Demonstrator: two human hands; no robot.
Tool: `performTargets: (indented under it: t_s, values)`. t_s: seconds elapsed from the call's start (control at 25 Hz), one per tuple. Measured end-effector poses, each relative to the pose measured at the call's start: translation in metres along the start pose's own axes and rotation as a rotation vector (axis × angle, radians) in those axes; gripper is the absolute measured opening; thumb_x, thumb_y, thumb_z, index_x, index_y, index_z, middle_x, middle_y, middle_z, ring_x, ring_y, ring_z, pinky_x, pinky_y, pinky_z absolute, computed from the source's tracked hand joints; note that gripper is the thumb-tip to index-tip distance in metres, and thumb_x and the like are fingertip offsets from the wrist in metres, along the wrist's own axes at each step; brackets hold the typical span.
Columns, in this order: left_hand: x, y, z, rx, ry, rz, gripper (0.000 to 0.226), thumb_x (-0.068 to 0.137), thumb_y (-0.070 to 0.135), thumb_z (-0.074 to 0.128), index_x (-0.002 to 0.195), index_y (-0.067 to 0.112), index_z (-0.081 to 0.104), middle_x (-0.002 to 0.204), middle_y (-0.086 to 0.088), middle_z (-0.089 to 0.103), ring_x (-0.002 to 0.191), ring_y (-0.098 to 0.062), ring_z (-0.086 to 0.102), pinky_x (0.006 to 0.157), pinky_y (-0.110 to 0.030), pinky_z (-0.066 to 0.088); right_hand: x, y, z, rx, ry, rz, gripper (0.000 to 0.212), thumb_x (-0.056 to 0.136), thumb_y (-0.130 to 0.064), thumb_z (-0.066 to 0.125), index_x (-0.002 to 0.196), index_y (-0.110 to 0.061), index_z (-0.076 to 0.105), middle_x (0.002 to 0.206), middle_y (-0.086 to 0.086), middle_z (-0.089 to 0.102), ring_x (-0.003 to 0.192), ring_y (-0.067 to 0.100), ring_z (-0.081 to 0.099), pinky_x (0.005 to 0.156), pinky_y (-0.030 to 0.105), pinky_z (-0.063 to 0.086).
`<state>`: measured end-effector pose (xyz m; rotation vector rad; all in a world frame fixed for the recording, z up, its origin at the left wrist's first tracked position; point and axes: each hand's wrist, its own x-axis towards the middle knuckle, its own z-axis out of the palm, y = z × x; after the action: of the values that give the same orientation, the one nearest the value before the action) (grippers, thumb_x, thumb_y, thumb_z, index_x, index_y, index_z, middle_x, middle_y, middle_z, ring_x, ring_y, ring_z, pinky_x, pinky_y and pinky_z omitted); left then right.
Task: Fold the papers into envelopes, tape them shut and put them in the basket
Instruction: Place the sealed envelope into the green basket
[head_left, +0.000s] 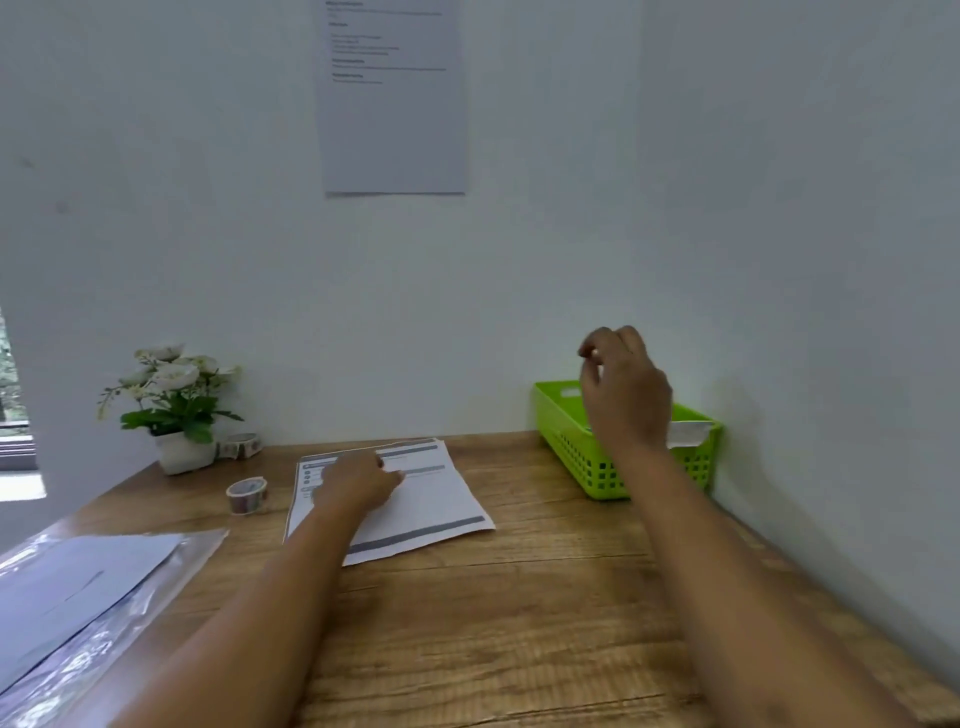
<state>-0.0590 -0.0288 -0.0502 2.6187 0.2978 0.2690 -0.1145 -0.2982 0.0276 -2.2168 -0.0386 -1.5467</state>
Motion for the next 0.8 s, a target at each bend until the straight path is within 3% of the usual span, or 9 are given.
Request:
performTargets:
  t_s: [0.04, 0.12, 0.2, 0.28, 0.4, 0.52, 0.6, 0.8]
  values:
    - [0.007, -0.017, -0.001, 0.076, -0.03, -0.056, 0.072, 0.082, 0.061, 0.054, 0.139, 0.019, 0.04, 0.147, -0.013, 0.039, 0.132, -0.032, 0.038, 0.108, -0.047, 0.035, -0.001, -0.019, 0.01, 0.108, -0.086, -0.05, 0.011, 0.082, -0.01, 0.058, 0.088, -0.017, 0.064, 0.094, 0.006, 0.061, 0.073, 0.03, 0.063, 0.061, 0.035, 0.049]
    - [0.014, -0.039, -0.002, 0.148, -0.101, -0.14, 0.097, 0.073, 0.078, 0.047, 0.148, 0.023, 0.02, 0.156, -0.014, 0.019, 0.141, -0.034, 0.023, 0.113, -0.049, 0.026, -0.011, -0.049, 0.035, 0.287, -0.419, -0.119, 0.014, 0.083, -0.012, 0.059, 0.092, -0.017, 0.068, 0.095, 0.004, 0.064, 0.077, 0.02, 0.06, 0.072, 0.031, 0.048]
    - [0.018, -0.044, -0.001, 0.2, -0.154, -0.125, 0.117, 0.055, 0.092, 0.042, 0.149, 0.029, 0.011, 0.157, -0.013, 0.015, 0.141, -0.035, 0.021, 0.115, -0.05, 0.022, -0.03, -0.066, 0.063, 0.311, -0.788, -0.146, 0.021, 0.085, -0.017, 0.062, 0.105, -0.018, 0.069, 0.107, 0.003, 0.065, 0.089, 0.015, 0.059, 0.082, 0.027, 0.046]
    - [0.011, -0.035, -0.004, 0.199, -0.21, -0.02, 0.124, 0.048, 0.093, 0.046, 0.149, 0.032, 0.009, 0.158, -0.01, 0.014, 0.141, -0.033, 0.021, 0.115, -0.051, 0.021, -0.049, -0.066, 0.09, 0.221, -0.976, -0.113, 0.037, 0.085, -0.021, 0.065, 0.122, -0.019, 0.062, 0.125, 0.004, 0.06, 0.111, 0.02, 0.057, 0.094, 0.029, 0.044]
    - [-0.008, -0.012, -0.011, 0.164, -0.313, 0.169, 0.102, 0.072, 0.071, 0.059, 0.15, 0.024, 0.014, 0.157, -0.006, 0.019, 0.142, -0.027, 0.023, 0.117, -0.041, 0.019, -0.059, -0.044, 0.11, 0.019, -1.058, 0.064, 0.06, 0.08, -0.032, 0.067, 0.136, -0.023, 0.046, 0.141, 0.008, 0.048, 0.126, 0.027, 0.048, 0.102, 0.033, 0.042]
    - [-0.015, 0.0, -0.012, 0.129, -0.377, 0.279, 0.078, 0.082, 0.057, 0.06, 0.145, 0.025, 0.029, 0.152, 0.0, 0.034, 0.136, -0.02, 0.034, 0.114, -0.035, 0.024, -0.058, -0.024, 0.107, -0.178, -1.064, 0.224, 0.065, 0.081, -0.043, 0.065, 0.136, -0.015, 0.045, 0.141, 0.012, 0.045, 0.127, 0.029, 0.047, 0.101, 0.033, 0.043]
    - [-0.013, -0.004, -0.012, 0.03, -0.361, 0.314, 0.069, 0.084, 0.049, 0.063, 0.142, 0.024, 0.036, 0.146, 0.001, 0.043, 0.131, -0.018, 0.041, 0.111, -0.03, 0.028, -0.057, -0.018, 0.102, -0.128, -1.038, 0.305, 0.066, 0.083, -0.043, 0.065, 0.136, -0.01, 0.044, 0.139, 0.012, 0.049, 0.126, 0.027, 0.049, 0.098, 0.031, 0.043]
    - [-0.006, -0.013, -0.012, -0.359, -0.219, 0.195, 0.089, 0.078, 0.034, 0.075, 0.147, 0.016, 0.021, 0.141, -0.01, 0.048, 0.126, -0.026, 0.047, 0.106, -0.035, 0.034, -0.056, -0.011, 0.107, 0.257, -0.92, 0.572, 0.071, 0.079, -0.019, 0.074, 0.141, -0.007, 0.04, 0.142, 0.013, 0.046, 0.127, 0.028, 0.048, 0.103, 0.037, 0.042]
